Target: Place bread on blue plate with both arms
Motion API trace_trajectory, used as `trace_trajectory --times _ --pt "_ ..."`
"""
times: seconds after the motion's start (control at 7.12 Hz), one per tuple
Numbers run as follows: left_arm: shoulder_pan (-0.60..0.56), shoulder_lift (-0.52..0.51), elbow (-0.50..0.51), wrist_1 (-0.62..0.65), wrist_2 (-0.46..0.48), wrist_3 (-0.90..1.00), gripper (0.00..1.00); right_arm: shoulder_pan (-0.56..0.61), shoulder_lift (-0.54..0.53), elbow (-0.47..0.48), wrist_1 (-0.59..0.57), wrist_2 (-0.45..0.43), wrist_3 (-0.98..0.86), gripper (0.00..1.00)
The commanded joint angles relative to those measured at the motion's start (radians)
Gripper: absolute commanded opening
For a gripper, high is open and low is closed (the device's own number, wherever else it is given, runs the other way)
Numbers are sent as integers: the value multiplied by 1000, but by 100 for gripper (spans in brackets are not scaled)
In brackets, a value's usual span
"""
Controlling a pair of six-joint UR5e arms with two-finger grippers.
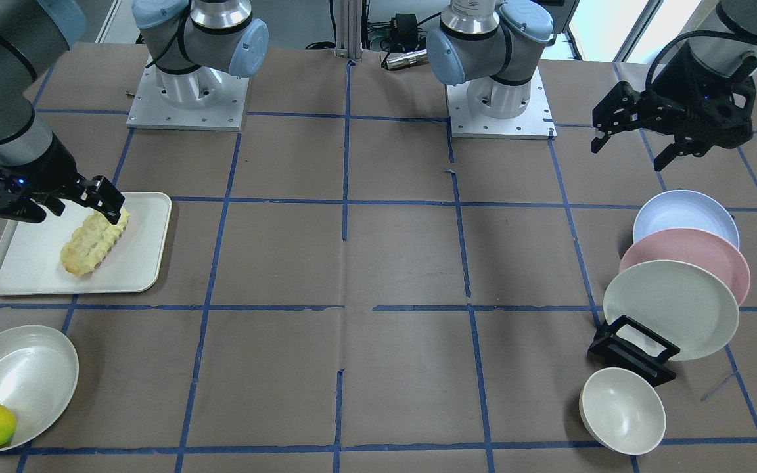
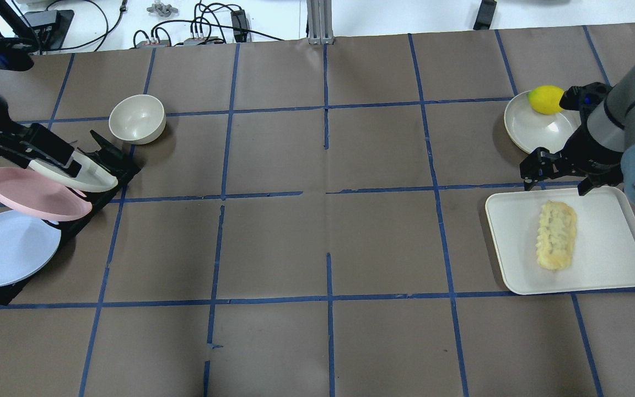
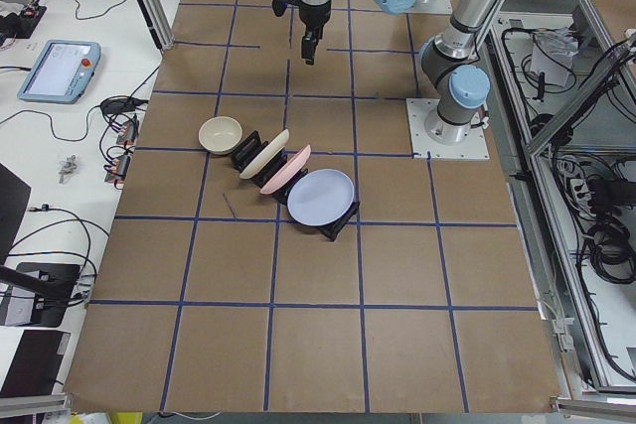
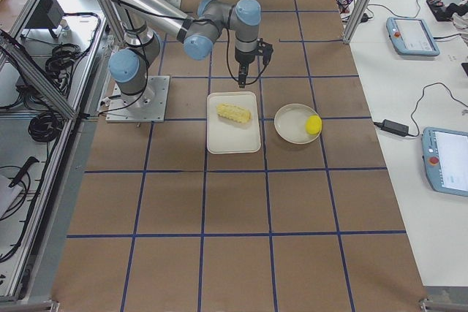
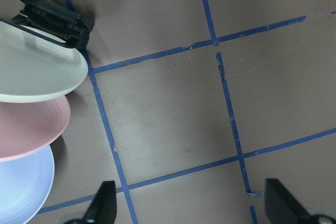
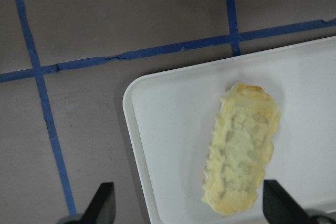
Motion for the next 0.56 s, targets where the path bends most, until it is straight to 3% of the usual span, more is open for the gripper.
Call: trace_trajectory --times 0.0,0.42 --pt "227 -74 -17 8 -4 295 100 -96 39 69 -59 3 2 100" --pt "389 -160 -19 11 -40 456 100 -204 106 71 -90 -5 -60 100"
